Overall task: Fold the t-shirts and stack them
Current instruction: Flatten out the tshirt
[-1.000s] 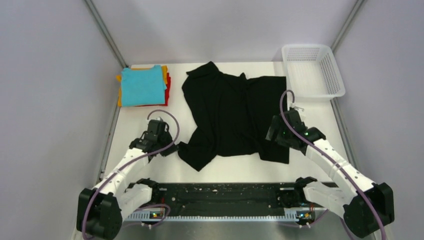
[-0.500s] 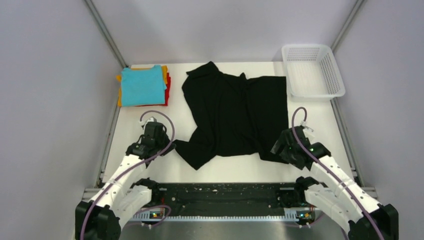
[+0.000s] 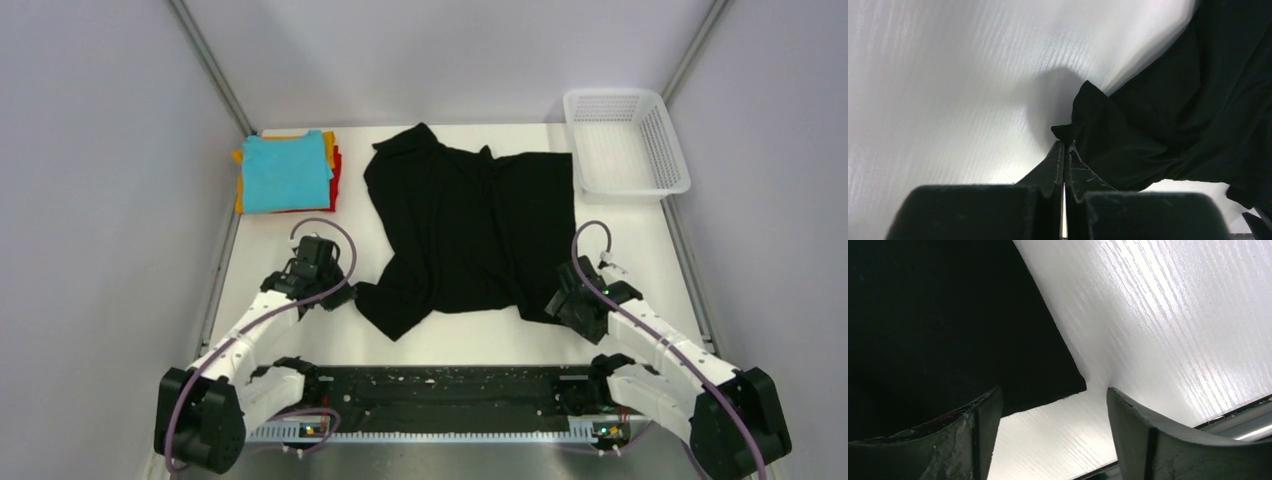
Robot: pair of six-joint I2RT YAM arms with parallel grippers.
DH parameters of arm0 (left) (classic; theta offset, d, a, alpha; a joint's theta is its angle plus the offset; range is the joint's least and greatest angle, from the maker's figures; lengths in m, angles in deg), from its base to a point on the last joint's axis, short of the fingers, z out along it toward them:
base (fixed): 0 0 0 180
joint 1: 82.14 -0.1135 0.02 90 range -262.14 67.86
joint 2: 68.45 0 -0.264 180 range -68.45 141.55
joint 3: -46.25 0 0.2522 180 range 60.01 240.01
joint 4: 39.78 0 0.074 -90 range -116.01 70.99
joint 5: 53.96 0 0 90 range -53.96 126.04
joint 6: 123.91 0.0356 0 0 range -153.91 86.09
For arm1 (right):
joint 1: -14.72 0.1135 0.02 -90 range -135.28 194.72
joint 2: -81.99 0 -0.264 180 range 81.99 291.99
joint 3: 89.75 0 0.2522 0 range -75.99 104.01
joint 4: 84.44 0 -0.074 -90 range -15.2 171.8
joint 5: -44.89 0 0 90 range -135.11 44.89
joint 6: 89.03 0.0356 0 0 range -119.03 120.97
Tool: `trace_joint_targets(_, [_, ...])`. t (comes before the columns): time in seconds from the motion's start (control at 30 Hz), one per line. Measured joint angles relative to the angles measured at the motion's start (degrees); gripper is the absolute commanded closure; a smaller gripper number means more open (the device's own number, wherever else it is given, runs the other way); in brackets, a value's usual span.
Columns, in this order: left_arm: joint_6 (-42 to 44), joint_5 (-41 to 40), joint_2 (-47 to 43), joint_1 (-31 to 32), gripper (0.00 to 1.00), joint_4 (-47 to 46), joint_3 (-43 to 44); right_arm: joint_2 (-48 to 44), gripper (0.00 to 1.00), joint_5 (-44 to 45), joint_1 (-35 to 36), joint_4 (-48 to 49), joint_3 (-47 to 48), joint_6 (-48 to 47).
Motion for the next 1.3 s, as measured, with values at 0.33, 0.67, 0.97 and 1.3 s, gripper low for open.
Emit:
trace_joint_targets(0.33, [0.57,-0.26,-0.42,0.15,1.00,-0.11,0.31,2.51,0.58,0.59,0.00,1.92,0.04,0.02])
trace_joint_targets(0.67, [0.55,-1.70,-2.60,0.20,1.00,-0.33,0.04,4.98,0.85,3.17,0.00,6.12,0.04,-1.51])
trace_joint_targets(0.97, [1.99,-4.46,-6.97,0.20,1.00,0.13,3.21,1.33,1.00,4.07,0.00,7.61,1.40,-5.11])
trace_joint_targets(1.3, [6.51,-8.61,-13.25,0.26,1.00,-3.61,23.06,-4.57,1.00,8.70,0.00,6.01,27.82,-14.84])
